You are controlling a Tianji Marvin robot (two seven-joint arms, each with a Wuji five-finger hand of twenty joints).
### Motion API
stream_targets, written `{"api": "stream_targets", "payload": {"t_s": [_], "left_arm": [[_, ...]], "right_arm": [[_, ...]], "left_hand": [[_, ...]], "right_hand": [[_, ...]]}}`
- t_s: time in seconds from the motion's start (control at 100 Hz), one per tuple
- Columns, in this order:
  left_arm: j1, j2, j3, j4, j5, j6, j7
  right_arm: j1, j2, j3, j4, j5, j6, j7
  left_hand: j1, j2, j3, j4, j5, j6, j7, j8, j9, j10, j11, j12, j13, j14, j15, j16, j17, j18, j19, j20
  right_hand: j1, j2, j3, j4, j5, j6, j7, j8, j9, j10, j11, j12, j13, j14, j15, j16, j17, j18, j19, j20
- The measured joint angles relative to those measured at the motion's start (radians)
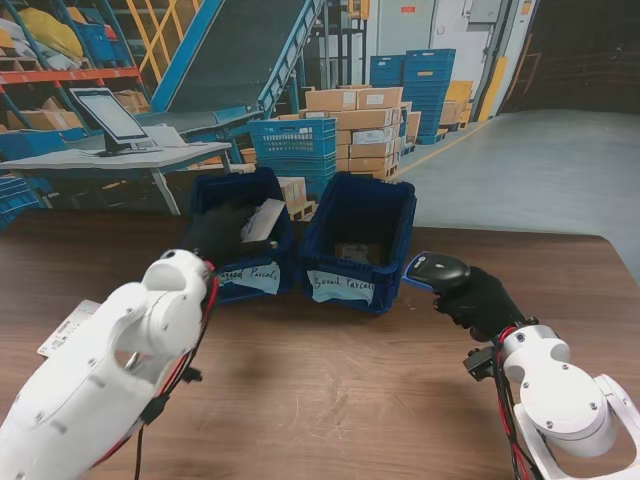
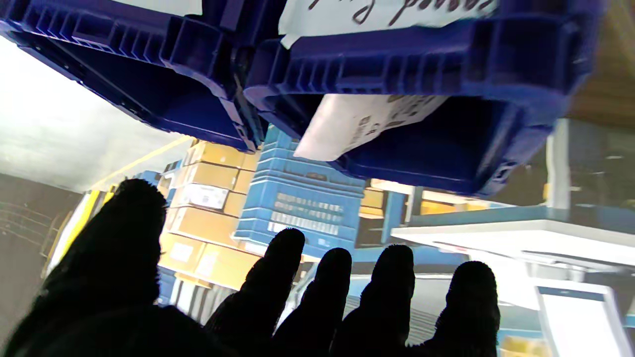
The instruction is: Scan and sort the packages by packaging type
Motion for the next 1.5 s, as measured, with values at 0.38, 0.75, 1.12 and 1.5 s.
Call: {"api": "stream_targets", "payload": {"t_s": [0.38, 0.75, 1.12, 1.5], "left_arm": [[0.327, 0.015, -0.239, -0.205, 0.044, 0.054, -0.024], [0.557, 0.013, -0.389, -0.281, -0.007, 0.078, 0.016], [0.682, -0.004, -0.470, -0.282, -0.047, 0.079, 0.095], [0.710, -0.018, -0.529, -0.203, -0.140, 0.069, 0.144]], "right_arm": [[0.009, -0.001, -0.027, -0.006, -0.003, 0.000, -0.002], [0.023, -0.001, -0.059, -0.002, -0.003, -0.002, -0.006], [0.026, 0.000, -0.080, -0.010, -0.017, 0.001, 0.001], [0.034, 0.000, -0.111, -0.007, -0.017, 0.000, -0.004]], "left_hand": [[0.022, 0.022, -0.054, 0.031, 0.000, 0.001, 0.000, 0.000, 0.000, 0.002, 0.000, 0.000, -0.003, 0.000, 0.000, -0.006, -0.001, 0.000, 0.000, -0.011], [0.027, 0.043, -0.093, 0.041, 0.000, 0.001, -0.001, 0.000, -0.001, 0.002, -0.002, 0.000, -0.040, 0.014, -0.001, -0.016, -0.005, 0.000, 0.000, -0.012], [0.058, 0.053, -0.105, 0.041, 0.000, 0.001, -0.001, 0.000, -0.004, 0.002, -0.004, 0.000, -0.040, 0.014, -0.001, -0.020, -0.005, 0.000, -0.007, -0.023], [0.059, 0.053, -0.121, 0.041, -0.032, 0.016, -0.015, 0.000, -0.032, 0.002, -0.006, 0.000, -0.040, 0.014, -0.001, -0.021, -0.016, 0.000, -0.025, -0.024]], "right_hand": [[0.000, 0.000, 0.000, 0.000, 0.000, 0.000, -0.006, 0.000, 0.000, 0.000, 0.000, 0.000, 0.000, 0.000, 0.000, 0.000, 0.000, 0.000, 0.000, 0.000], [0.000, 0.000, 0.000, 0.000, 0.000, 0.000, -0.006, 0.008, 0.000, 0.000, 0.000, 0.000, 0.000, 0.000, 0.000, 0.000, 0.000, 0.000, 0.000, 0.000], [0.000, 0.000, 0.000, 0.000, 0.000, 0.000, -0.006, 0.009, 0.000, 0.000, 0.000, 0.000, 0.000, 0.000, 0.000, 0.000, 0.000, 0.000, 0.000, 0.000], [0.000, 0.000, 0.000, 0.000, 0.000, 0.000, -0.006, 0.010, 0.000, 0.000, 0.000, 0.000, 0.000, 0.000, 0.000, 0.000, 0.000, 0.000, 0.000, 0.000]]}}
